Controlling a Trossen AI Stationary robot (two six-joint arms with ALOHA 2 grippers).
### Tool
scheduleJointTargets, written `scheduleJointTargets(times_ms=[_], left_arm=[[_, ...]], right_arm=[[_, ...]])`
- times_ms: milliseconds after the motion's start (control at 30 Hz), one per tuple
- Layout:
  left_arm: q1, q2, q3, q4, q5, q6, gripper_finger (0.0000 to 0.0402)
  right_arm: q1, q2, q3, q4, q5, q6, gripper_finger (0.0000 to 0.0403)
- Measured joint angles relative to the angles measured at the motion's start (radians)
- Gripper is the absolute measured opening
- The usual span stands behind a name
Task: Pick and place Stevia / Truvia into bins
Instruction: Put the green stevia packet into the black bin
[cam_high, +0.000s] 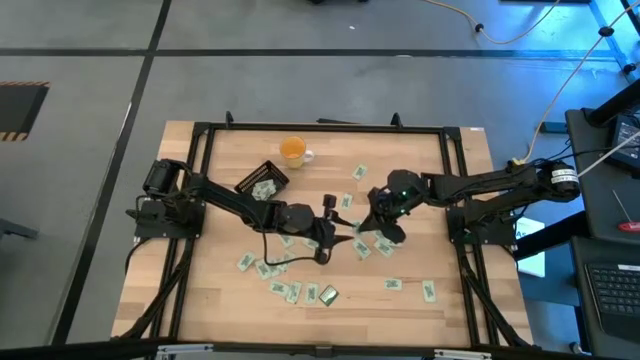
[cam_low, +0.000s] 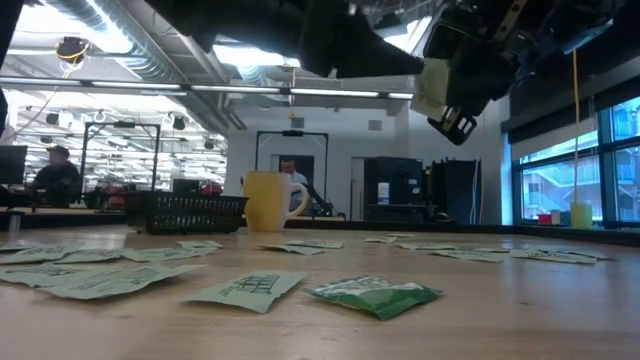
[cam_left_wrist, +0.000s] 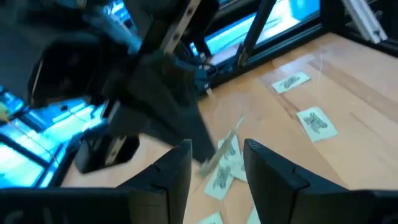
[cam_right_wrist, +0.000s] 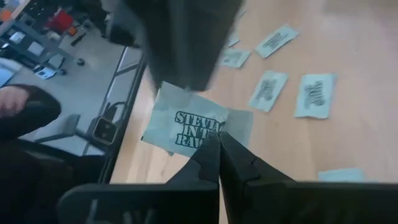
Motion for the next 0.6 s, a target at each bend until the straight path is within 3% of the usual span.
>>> scheduleJointTargets(times_ms=[333, 600], left_arm=[[-0.004, 0.0, 0.0, 0.013, 0.059, 0.058, 0.0137], [-0.005, 0.0, 0.0, 0.012, 0.023, 0.057, 0.0097]], right_arm=[[0.0, 0.0, 0.0, 0.042, 0.005, 0.023, 0.0], [0.0, 0.0, 0.0, 0.043, 0.005, 0.022, 0.0]])
